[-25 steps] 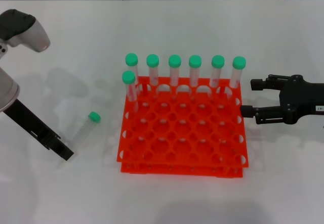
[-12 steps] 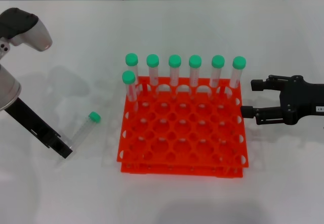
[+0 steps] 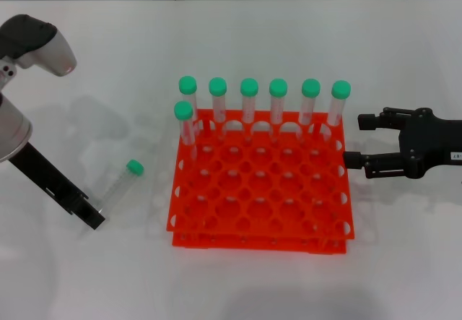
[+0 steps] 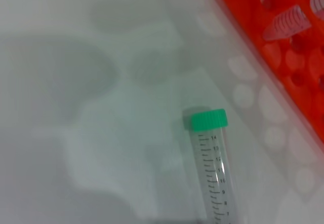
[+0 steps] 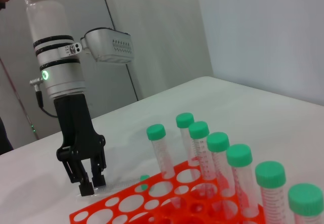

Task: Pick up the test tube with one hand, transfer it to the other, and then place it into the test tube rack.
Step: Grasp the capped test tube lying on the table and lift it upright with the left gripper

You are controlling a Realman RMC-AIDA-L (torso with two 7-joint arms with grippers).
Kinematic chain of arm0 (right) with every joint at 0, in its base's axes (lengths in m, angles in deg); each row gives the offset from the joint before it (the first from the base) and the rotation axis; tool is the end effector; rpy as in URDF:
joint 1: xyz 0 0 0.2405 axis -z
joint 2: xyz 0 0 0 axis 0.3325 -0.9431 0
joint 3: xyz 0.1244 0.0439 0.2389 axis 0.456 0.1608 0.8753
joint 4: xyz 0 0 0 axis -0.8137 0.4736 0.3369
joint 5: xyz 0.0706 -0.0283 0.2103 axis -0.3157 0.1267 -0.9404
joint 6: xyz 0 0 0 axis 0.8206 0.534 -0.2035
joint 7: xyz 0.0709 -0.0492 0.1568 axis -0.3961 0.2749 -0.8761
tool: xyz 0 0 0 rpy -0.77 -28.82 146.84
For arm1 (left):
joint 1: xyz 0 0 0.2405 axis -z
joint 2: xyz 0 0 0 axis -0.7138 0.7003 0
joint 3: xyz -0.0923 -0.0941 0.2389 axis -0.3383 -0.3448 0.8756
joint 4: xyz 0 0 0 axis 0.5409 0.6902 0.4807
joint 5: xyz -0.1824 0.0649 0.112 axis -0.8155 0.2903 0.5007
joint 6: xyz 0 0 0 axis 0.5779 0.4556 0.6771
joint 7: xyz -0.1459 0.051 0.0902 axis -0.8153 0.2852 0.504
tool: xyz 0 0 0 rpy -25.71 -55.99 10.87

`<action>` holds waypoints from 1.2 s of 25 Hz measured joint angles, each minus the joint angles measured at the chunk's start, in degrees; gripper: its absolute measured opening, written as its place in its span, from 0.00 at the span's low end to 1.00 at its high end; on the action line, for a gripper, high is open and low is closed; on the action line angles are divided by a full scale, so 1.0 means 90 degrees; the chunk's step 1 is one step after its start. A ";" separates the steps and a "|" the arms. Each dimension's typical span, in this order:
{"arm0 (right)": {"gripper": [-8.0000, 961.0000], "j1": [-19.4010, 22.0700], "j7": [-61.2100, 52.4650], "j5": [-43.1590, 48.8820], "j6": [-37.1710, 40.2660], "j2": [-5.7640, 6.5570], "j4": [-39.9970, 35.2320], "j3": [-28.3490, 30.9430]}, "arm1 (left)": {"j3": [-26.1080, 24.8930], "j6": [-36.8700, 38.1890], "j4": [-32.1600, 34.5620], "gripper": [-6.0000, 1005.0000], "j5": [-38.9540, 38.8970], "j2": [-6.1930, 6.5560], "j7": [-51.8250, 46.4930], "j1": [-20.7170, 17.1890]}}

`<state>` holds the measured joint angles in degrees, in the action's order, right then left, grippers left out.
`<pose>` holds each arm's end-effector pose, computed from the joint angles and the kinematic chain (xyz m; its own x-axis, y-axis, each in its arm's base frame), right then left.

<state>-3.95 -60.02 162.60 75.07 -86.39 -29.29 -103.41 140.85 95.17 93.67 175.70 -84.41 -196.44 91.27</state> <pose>0.2645 0.3552 -0.0203 0.8332 -0.3208 -0.4504 -0.4280 -0.8899 -0.1578 -0.2965 0.3730 -0.0161 0.5337 0.7483 -0.3940 0.7176 -0.6472 -0.2572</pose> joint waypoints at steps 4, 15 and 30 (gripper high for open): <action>0.89 -0.0001 0.0000 0.0000 0.0000 0.0000 0.0000 0.0000 | 0.0000 -0.0026 -0.0033 0.33 0.0030 0.0000 0.0000 0.0010; 0.89 -0.0020 0.0014 0.0000 0.0000 0.0000 0.0000 0.0014 | -0.0014 -0.0097 -0.0088 0.30 0.0073 -0.0005 -0.0013 0.0030; 0.90 -0.0022 0.0042 0.0000 0.0000 0.0000 -0.0007 0.0043 | -0.0124 -0.0058 -0.0219 0.20 -0.0013 0.0029 -0.0005 0.0141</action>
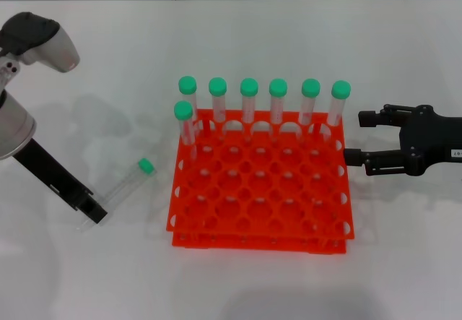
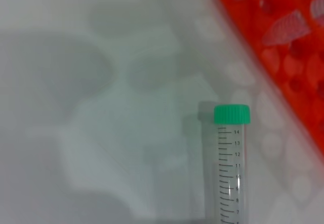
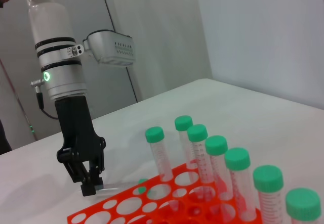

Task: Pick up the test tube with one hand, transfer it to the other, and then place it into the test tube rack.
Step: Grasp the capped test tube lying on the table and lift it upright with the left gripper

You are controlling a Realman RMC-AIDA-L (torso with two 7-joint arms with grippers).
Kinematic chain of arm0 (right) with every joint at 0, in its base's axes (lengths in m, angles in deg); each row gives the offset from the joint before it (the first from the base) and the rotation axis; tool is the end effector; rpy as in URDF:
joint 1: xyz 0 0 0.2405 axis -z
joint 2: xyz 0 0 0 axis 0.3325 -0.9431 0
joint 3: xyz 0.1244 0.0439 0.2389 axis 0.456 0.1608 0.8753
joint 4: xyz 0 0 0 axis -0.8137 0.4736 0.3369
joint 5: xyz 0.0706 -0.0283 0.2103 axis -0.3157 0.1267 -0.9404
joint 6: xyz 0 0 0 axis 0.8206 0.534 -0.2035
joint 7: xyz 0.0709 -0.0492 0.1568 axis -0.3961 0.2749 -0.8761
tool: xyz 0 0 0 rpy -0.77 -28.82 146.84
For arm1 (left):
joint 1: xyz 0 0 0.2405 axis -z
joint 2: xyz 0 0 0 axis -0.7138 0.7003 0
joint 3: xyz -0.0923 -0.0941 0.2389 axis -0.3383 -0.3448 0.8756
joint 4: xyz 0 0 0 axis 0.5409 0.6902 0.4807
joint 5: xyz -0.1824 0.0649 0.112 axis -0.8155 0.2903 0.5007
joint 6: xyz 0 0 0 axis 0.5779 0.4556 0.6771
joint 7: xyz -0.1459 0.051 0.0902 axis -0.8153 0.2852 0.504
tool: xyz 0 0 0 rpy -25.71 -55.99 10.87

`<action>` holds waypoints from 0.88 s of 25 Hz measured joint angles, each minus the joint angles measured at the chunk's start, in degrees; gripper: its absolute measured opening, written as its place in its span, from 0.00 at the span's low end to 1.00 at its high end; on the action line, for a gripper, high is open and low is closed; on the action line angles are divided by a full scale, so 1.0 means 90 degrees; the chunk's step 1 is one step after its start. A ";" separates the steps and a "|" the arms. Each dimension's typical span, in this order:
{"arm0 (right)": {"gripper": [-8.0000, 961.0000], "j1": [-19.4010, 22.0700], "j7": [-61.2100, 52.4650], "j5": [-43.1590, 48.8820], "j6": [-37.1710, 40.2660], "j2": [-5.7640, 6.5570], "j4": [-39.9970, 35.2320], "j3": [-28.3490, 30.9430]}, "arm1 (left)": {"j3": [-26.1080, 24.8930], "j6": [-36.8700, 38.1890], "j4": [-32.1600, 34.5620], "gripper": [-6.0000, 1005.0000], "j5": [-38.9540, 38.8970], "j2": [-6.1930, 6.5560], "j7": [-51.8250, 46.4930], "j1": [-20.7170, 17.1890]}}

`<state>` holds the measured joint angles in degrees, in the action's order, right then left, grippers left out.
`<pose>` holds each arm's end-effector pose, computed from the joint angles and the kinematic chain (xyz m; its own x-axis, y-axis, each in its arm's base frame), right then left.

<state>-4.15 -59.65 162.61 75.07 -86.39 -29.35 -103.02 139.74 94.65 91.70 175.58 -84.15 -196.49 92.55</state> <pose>0.2635 0.3569 -0.0188 0.8355 -0.3112 -0.4529 -0.4217 -0.8915 -0.1653 -0.2927 0.3765 -0.0182 0.5336 0.7535 -0.3840 0.7266 -0.6408 -0.2479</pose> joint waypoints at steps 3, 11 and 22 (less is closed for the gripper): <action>0.90 -0.0011 0.0020 0.0000 -0.0003 0.0000 0.0000 0.0005 | -0.0087 0.0021 0.0005 0.21 -0.0044 0.0022 0.0013 0.0013; 0.90 -0.0018 0.0026 -0.0065 -0.0037 0.0007 -0.0007 0.0017 | -0.0764 0.0007 0.0113 0.21 -0.0067 0.0098 0.0066 -0.0114; 0.90 0.0004 0.0052 -0.0176 -0.0099 0.0010 -0.0049 0.0015 | -0.1771 0.0003 0.1573 0.21 -0.1562 0.0274 0.0402 -0.1206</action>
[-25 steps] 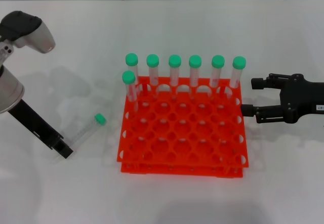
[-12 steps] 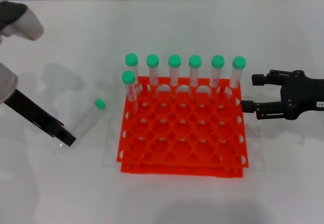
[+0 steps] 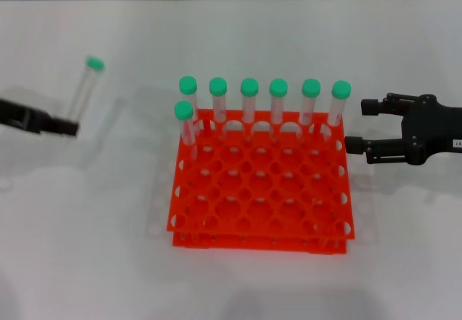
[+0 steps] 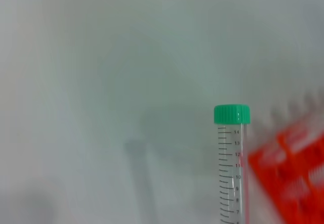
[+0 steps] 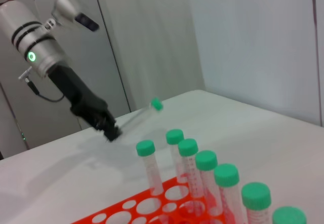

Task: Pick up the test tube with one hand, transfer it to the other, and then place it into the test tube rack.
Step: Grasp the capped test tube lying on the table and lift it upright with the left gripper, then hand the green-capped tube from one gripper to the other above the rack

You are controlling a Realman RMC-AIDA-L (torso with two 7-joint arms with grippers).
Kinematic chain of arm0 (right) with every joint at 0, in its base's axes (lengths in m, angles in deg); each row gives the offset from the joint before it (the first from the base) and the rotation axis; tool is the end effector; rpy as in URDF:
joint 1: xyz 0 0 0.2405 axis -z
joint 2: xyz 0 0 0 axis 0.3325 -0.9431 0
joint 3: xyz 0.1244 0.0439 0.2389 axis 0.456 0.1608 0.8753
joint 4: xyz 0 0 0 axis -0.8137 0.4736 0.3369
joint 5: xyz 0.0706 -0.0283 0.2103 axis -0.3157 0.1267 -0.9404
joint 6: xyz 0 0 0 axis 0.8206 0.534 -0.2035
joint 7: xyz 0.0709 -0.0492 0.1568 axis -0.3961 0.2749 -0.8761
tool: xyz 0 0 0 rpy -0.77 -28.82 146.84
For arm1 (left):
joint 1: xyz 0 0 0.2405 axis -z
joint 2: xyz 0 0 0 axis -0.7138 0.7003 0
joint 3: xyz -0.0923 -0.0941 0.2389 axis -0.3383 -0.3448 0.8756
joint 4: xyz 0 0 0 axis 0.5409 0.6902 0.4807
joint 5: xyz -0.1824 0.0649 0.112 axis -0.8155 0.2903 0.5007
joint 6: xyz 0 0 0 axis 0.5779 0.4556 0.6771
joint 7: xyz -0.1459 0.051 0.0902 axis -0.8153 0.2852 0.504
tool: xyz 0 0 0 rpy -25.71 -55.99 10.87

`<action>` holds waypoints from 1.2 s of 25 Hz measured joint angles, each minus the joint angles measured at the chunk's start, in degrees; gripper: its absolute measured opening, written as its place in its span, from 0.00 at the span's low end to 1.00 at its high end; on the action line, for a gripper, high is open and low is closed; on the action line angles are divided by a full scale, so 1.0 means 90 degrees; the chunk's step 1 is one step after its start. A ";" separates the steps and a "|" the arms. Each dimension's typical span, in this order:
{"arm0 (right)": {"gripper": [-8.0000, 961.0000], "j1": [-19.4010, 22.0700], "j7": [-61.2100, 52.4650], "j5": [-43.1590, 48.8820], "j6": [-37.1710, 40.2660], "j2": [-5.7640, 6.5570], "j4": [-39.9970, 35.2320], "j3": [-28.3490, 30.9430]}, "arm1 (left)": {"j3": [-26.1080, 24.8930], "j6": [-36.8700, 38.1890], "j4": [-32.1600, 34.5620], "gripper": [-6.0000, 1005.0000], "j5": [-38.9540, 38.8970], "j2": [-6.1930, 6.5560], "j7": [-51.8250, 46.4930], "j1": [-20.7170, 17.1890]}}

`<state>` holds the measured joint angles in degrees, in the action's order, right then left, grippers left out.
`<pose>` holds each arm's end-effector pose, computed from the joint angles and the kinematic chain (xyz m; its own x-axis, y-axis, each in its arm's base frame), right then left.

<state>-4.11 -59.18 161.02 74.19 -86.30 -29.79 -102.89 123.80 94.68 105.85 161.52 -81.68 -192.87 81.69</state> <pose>0.2604 0.3621 -0.0139 0.8312 -0.2903 -0.4742 -0.4187 -0.8879 -0.1903 -0.3072 0.3901 0.0580 0.5669 0.8150 0.1195 0.8078 -0.5217 -0.2744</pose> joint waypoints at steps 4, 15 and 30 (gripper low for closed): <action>0.90 0.0020 0.0002 -0.0047 -0.0002 0.0000 -0.0014 0.0007 | -0.0389 -0.0100 0.0253 0.22 -0.1060 0.0117 0.0335 -0.0259; 0.90 -0.0012 0.0052 -0.0103 -0.0005 0.0003 -0.0027 0.0081 | -0.0590 -0.0617 -0.0282 0.22 -0.3342 -0.0214 0.1835 -0.0151; 0.89 0.0036 0.0062 -0.0148 0.0116 0.0011 -0.0237 0.0089 | -0.0385 -0.0689 -0.1851 0.23 -0.4411 -0.0615 0.3498 0.0439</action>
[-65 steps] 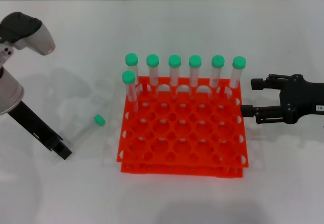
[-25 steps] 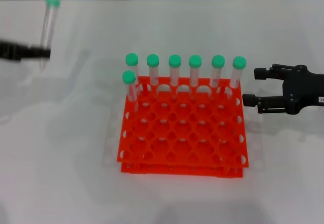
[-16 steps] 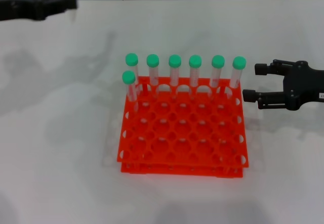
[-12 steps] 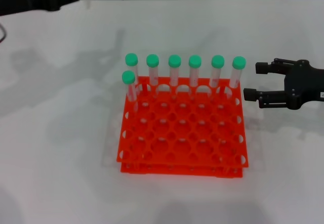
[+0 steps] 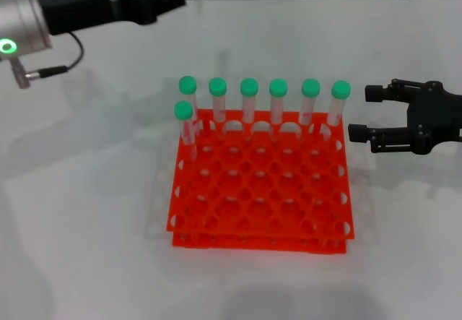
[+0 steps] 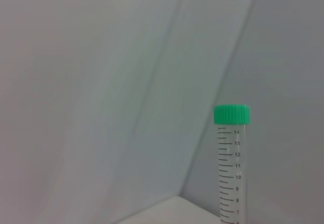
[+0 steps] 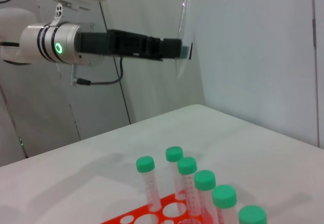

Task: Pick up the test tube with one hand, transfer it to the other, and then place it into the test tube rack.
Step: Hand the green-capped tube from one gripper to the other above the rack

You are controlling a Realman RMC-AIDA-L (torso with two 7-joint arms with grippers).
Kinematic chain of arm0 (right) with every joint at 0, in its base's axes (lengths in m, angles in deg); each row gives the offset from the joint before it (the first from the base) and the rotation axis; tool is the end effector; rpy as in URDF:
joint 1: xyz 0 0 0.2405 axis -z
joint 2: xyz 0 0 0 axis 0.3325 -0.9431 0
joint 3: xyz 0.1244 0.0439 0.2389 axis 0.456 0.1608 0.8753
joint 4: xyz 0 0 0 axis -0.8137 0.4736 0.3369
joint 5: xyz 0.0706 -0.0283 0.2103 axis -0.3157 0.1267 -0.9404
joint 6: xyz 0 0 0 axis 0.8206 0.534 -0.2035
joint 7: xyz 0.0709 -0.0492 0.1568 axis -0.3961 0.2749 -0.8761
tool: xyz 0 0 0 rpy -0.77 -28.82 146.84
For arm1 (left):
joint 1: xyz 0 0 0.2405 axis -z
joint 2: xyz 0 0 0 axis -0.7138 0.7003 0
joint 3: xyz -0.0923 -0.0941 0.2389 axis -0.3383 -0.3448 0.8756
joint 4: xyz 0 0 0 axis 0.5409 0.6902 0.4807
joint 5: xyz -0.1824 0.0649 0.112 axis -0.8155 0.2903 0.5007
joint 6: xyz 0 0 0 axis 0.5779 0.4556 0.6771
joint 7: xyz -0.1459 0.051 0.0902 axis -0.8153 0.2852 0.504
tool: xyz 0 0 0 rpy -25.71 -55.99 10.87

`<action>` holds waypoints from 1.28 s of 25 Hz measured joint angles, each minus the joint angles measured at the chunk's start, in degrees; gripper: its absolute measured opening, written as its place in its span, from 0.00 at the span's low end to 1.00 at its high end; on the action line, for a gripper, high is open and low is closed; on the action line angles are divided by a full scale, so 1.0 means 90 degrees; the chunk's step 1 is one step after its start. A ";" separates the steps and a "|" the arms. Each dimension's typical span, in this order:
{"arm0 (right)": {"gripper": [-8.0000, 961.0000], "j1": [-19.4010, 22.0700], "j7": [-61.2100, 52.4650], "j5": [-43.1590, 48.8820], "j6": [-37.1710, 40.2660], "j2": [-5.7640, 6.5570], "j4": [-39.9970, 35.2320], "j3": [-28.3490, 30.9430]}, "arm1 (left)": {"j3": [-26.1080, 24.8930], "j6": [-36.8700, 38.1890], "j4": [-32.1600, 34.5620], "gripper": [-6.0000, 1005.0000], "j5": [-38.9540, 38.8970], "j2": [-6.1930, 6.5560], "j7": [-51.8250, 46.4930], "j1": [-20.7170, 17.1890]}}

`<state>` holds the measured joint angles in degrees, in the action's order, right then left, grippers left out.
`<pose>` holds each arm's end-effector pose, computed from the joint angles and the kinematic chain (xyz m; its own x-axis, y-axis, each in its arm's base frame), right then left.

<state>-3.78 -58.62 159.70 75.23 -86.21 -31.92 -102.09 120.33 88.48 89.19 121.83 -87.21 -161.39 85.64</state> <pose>0.2531 0.3643 -0.0031 0.8340 -0.2447 -0.4945 -0.3892 -0.8962 -0.2128 -0.1946 0.4259 0.0122 0.6273 0.3483 0.6966 0.5351 -0.8427 -0.0605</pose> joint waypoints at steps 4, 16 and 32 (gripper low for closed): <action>0.89 0.0000 -0.0001 0.0000 0.0020 0.0007 -0.0043 0.0000 | 0.0467 0.0044 -0.0195 0.23 -0.0162 -0.0045 0.0310 0.0041; 0.90 0.0060 0.0016 0.0000 0.0067 0.0008 -0.0198 0.0073 | 0.1330 -0.0100 -0.0427 0.23 -0.0103 -0.0043 0.0297 0.0378; 0.90 0.0126 0.0088 -0.0164 0.0071 0.0009 -0.0215 0.0156 | 0.1752 -0.0120 -0.0390 0.24 0.0539 0.0053 -0.0134 0.0554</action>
<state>-2.64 -57.83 158.22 75.87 -86.13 -33.86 -100.69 136.10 87.40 85.68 126.68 -86.74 -162.60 90.63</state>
